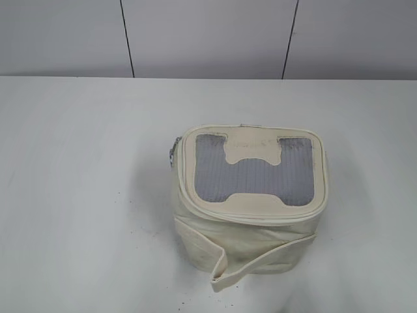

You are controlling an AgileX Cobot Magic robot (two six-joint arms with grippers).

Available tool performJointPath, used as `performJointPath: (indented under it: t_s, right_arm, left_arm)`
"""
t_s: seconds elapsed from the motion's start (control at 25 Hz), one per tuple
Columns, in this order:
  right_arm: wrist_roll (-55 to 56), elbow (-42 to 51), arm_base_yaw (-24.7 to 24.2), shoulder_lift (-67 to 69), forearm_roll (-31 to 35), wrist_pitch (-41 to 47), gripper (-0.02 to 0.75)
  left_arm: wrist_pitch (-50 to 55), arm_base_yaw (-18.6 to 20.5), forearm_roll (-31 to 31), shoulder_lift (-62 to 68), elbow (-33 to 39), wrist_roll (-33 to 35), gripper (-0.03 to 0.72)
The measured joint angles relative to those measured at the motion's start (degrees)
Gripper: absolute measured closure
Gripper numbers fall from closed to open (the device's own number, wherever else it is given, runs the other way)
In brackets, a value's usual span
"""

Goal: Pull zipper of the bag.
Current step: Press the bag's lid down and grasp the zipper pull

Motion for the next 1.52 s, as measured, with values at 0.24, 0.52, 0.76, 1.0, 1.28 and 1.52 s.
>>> performJointPath:
  t_s: [0.24,0.52,0.76,1.0,1.28,1.52]
  right_arm:
    - [0.0,0.0,0.0,0.0,0.0,0.0,0.289]
    - [0.0,0.0,0.0,0.0,0.0,0.0,0.289]
    - [0.0,0.0,0.0,0.0,0.0,0.0,0.289]
    - [0.0,0.0,0.0,0.0,0.0,0.0,0.289]
    - [0.0,0.0,0.0,0.0,0.0,0.0,0.289]
    - [0.0,0.0,0.0,0.0,0.0,0.0,0.289]
  left_arm:
    - [0.0,0.0,0.0,0.0,0.0,0.0,0.276]
    - [0.0,0.0,0.0,0.0,0.0,0.0,0.276]
    - [0.0,0.0,0.0,0.0,0.0,0.0,0.276]
    - [0.0,0.0,0.0,0.0,0.0,0.0,0.276]
    - [0.0,0.0,0.0,0.0,0.0,0.0,0.274]
    - [0.0,0.0,-0.1,0.0,0.0,0.0,0.274]
